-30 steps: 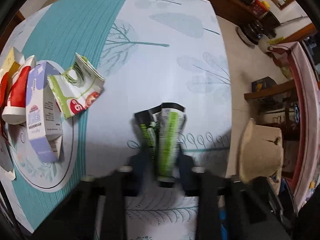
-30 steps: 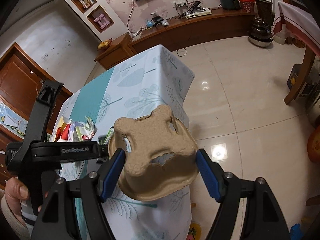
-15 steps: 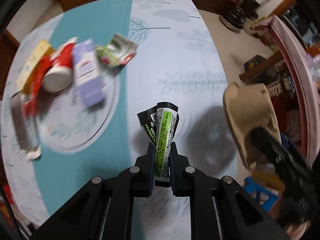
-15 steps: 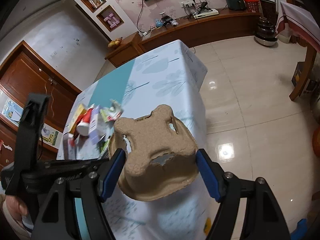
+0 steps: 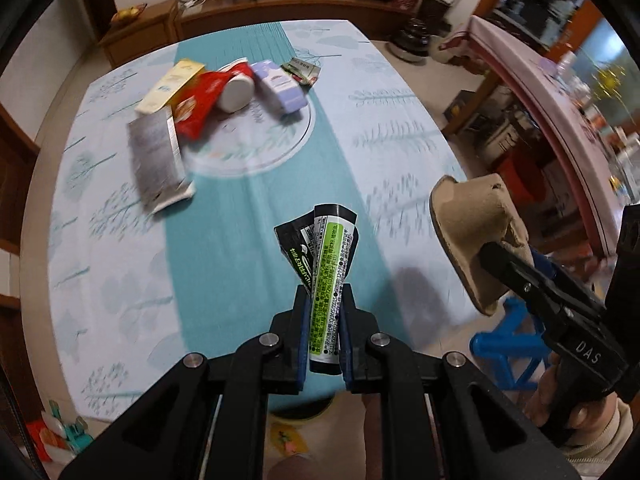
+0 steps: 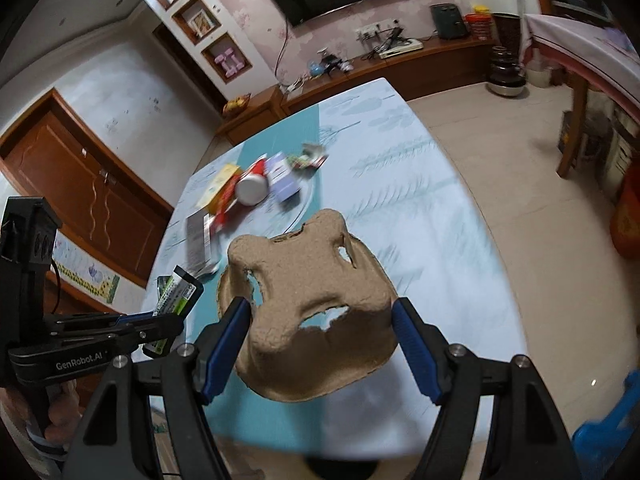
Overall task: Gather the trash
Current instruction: 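Carry the packet and tray with both grippers down over the bin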
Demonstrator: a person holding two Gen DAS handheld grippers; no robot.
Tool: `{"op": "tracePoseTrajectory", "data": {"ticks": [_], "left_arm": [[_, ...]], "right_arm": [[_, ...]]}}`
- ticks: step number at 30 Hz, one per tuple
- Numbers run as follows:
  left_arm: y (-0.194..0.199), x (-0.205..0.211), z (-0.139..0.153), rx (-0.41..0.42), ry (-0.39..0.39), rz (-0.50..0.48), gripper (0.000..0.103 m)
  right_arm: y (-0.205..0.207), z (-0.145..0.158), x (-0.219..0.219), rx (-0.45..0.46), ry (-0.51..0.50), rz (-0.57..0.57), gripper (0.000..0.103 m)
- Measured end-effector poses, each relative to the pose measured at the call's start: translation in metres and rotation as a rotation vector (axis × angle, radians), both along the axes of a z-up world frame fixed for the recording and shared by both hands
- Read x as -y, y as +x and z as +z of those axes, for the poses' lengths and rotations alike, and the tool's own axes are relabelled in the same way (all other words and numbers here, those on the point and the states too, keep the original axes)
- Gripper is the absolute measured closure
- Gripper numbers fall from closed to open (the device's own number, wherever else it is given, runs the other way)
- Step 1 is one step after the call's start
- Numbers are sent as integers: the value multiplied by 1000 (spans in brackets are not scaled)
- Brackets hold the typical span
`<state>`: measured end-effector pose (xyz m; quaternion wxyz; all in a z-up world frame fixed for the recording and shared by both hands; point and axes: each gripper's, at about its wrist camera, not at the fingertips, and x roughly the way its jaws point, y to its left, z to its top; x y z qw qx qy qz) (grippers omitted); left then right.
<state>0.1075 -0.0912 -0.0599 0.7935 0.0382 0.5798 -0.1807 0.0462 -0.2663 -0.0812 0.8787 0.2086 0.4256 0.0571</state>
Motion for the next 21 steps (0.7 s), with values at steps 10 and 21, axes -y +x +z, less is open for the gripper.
{"op": "tracePoseTrajectory", "data": {"ticks": [10, 21], "left_arm": [[-101, -72, 3, 41, -26, -91, 92], [-173, -82, -52, -75, 29, -137, 92]], "right_arm": [[-127, -9, -102, -28, 34, -67, 30], [-193, -61, -137, -194, 87, -34, 30]]}}
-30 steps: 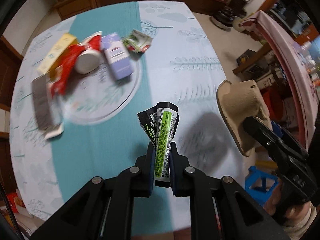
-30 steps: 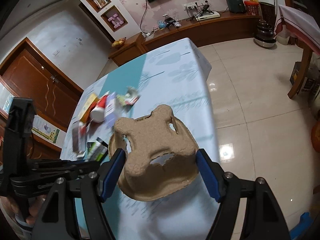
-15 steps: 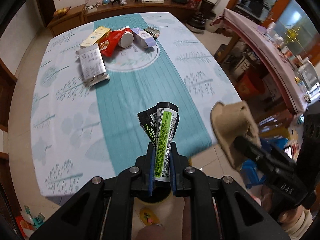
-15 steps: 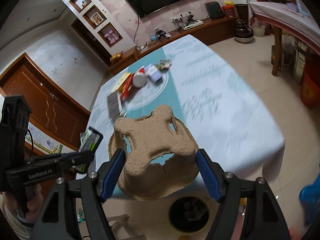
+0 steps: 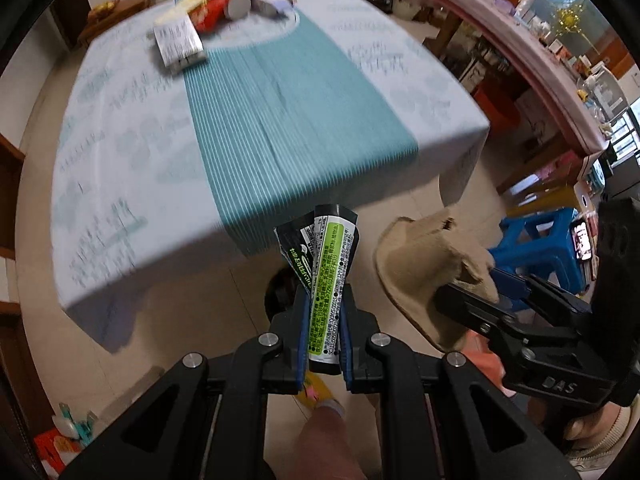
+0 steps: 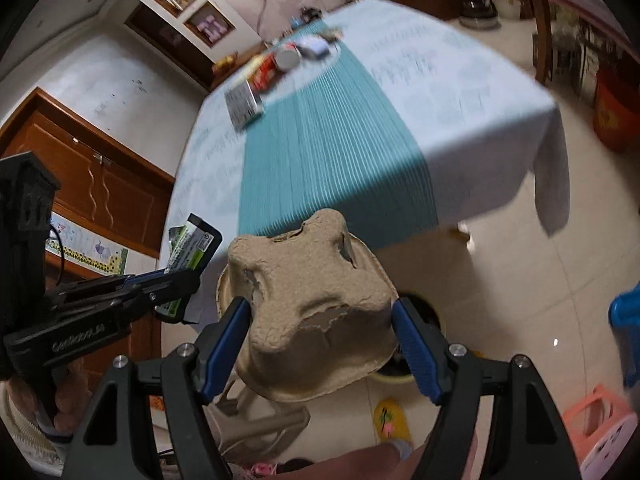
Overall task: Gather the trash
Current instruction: 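Carry the packet and tray with both grippers down over the bin, then open the right gripper to drop the pulp tray into the bin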
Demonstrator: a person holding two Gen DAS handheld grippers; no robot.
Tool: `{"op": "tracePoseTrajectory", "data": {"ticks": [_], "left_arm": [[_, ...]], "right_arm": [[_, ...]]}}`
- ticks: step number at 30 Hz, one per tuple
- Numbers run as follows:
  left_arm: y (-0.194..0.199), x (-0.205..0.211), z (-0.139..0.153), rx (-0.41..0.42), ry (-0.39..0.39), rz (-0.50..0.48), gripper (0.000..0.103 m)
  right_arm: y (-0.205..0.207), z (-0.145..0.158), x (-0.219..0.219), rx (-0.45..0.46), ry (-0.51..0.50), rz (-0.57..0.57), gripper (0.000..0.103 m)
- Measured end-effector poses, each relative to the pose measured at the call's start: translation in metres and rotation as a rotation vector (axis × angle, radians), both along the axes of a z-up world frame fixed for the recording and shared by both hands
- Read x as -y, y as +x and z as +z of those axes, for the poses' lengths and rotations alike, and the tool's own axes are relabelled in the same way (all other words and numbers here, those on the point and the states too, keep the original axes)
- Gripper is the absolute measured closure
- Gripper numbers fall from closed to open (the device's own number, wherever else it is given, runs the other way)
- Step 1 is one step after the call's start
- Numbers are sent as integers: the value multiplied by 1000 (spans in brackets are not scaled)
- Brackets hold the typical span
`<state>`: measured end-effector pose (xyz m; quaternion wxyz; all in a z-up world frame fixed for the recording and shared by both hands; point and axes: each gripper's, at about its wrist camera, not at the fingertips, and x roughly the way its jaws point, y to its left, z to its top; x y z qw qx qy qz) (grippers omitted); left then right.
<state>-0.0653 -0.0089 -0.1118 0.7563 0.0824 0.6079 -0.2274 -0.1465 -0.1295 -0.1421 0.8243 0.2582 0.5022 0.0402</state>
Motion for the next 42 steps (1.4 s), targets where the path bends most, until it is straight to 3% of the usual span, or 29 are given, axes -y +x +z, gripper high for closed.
{"op": "tracePoseTrajectory", "data": {"ticks": [5, 10, 20, 25, 33, 42], "left_arm": [[-14, 6, -51, -64, 26, 28, 91], [-16, 10, -122, -126, 46, 79, 91], [-5, 9, -245, -172, 51, 150, 90], [2, 2, -286, -185, 59, 180, 81], [9, -10, -311, -205, 65, 237, 40], [9, -33, -300, -148, 74, 270, 26]], "right_arm": [[-2, -49, 6, -74, 35, 6, 30], [0, -107, 16, -142, 37, 16, 30], [6, -225, 13, -278, 26, 41, 30], [11, -273, 8, -328, 26, 29, 29], [26, -304, -2, -356, 22, 17, 29], [36, -310, -13, -348, 4, 10, 28]]}}
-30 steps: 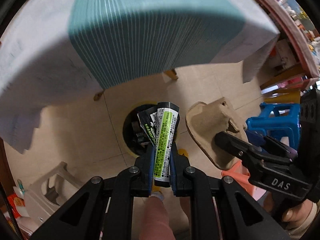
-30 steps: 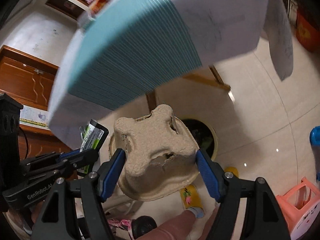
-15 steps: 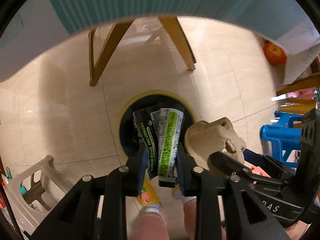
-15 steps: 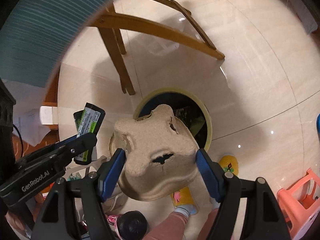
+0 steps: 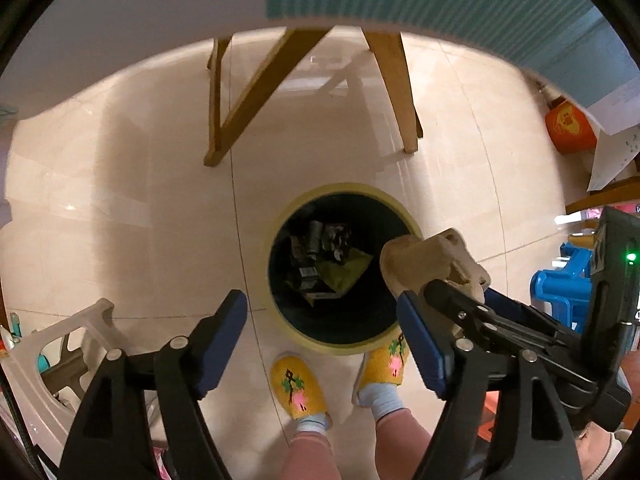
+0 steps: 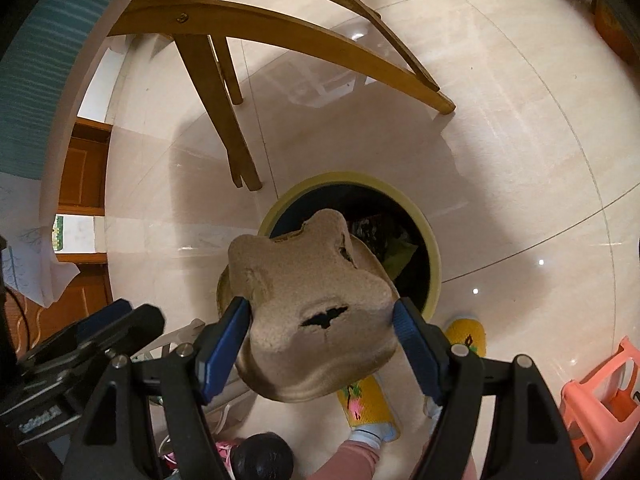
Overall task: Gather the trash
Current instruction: 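Open the right gripper to drop the pulp tray into the bin, then bring both tools back up over the table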
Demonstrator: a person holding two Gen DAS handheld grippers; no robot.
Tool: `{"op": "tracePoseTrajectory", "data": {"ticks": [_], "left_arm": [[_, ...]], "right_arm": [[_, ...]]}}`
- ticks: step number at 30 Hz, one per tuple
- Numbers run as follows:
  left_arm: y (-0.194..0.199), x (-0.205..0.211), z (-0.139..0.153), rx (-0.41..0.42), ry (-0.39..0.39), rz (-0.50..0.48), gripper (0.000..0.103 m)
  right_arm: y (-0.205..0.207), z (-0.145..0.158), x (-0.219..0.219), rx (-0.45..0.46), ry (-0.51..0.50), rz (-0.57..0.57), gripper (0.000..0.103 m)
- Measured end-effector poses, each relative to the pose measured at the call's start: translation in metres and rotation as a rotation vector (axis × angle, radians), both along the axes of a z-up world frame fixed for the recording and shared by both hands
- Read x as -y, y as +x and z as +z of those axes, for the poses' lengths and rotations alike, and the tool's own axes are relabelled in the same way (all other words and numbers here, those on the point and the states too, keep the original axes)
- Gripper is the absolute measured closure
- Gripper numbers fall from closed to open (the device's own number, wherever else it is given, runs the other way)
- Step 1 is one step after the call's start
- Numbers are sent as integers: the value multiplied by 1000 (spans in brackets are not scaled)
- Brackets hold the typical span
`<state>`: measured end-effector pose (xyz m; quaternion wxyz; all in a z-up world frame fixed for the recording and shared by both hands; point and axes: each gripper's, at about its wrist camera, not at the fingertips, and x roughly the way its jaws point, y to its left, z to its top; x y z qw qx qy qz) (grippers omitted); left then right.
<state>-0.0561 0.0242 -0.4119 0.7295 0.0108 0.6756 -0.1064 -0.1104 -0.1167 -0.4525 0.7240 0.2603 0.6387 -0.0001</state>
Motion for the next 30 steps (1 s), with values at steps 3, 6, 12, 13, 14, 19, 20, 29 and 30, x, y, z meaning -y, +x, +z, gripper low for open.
{"op": "tracePoseTrajectory", "data": {"ticks": [3, 6, 12, 13, 14, 19, 20, 29, 30], "left_arm": [[-2, -6, 9, 24, 2, 5, 26], [-4, -11, 17, 35, 1, 16, 26], [-8, -18, 32, 48, -1, 30, 25], [-8, -18, 37, 50, 0, 29, 25], [-9, -19, 40, 51, 0, 29, 25], [-15, -23, 70, 62, -4, 27, 25], [-16, -24, 78, 73, -7, 26, 25], [-25, -34, 170, 136, -27, 2, 25], [-26, -35, 185, 150, -31, -7, 25]], "right_arm": [[0, 2, -3, 13, -9, 5, 28], [2, 6, -6, 27, -24, 15, 28], [4, 22, -11, 52, -63, 29, 28], [5, 26, -12, 55, -72, 31, 28], [4, 31, -12, 61, -84, 36, 28], [1, 64, -18, 91, -152, 67, 28], [0, 73, -19, 98, -161, 72, 28], [-6, 173, -28, 164, -229, 100, 28], [-7, 188, -30, 174, -240, 102, 28]]}}
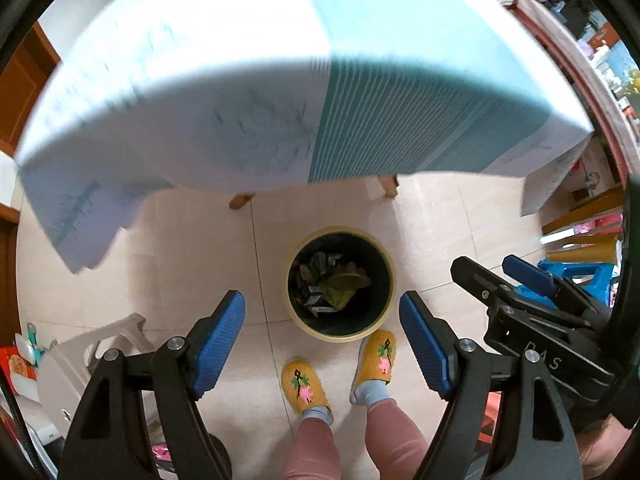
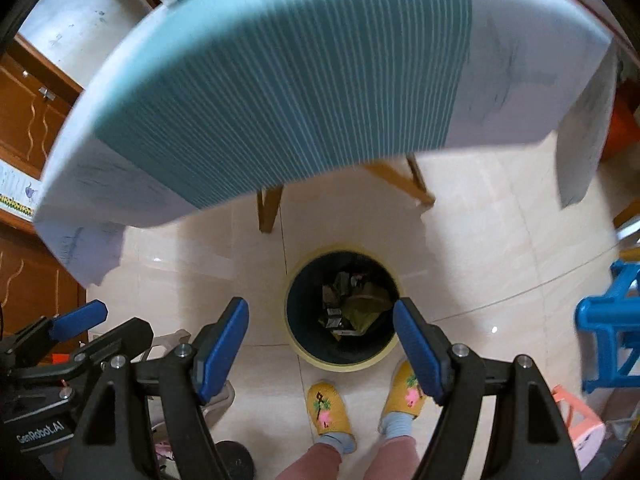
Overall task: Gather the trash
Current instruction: 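Bring both tools back up over the table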
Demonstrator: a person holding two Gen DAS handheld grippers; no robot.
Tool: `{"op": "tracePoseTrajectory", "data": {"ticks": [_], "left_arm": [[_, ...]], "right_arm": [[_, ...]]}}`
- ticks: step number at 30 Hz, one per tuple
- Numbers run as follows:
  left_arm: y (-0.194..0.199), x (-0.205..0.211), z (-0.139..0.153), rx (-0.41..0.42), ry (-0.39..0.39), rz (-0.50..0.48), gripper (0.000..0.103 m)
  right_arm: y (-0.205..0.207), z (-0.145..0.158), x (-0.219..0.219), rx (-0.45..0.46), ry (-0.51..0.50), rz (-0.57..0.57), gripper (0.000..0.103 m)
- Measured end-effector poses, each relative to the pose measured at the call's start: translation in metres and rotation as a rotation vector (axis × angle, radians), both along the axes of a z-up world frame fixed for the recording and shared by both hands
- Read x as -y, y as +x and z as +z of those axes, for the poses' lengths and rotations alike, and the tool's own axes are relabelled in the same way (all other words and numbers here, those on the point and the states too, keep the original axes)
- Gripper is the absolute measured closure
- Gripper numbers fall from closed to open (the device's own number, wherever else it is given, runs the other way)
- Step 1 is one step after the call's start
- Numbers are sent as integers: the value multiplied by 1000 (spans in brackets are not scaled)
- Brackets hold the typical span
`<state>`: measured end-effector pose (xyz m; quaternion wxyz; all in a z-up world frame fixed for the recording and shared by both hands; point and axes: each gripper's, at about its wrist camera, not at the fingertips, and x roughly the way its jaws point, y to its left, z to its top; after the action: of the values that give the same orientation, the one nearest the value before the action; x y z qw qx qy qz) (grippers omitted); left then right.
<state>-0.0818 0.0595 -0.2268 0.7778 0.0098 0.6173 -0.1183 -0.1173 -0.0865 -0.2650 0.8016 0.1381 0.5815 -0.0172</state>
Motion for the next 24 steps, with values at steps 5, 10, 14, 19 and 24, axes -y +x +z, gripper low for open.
{"op": "tracePoseTrajectory", "data": {"ticks": [5, 10, 14, 19, 24], "left_arm": [[-5, -4, 60, 69, -10, -33, 25], [-7, -10, 119, 147, -33, -45, 25], [-5, -11, 161, 223, -57, -45, 25], [2, -16, 199, 290, -81, -39, 25], [18, -25, 218, 324, -120, -19, 23]], "right_arm": [[-2, 66, -4, 46, -40, 4, 28], [-7, 123, -9, 104, -63, 9, 28], [-13, 162, -11, 156, -79, 10, 28], [-19, 196, -16, 205, -103, 1, 28], [-16, 219, -21, 240, -140, 8, 28]]}}
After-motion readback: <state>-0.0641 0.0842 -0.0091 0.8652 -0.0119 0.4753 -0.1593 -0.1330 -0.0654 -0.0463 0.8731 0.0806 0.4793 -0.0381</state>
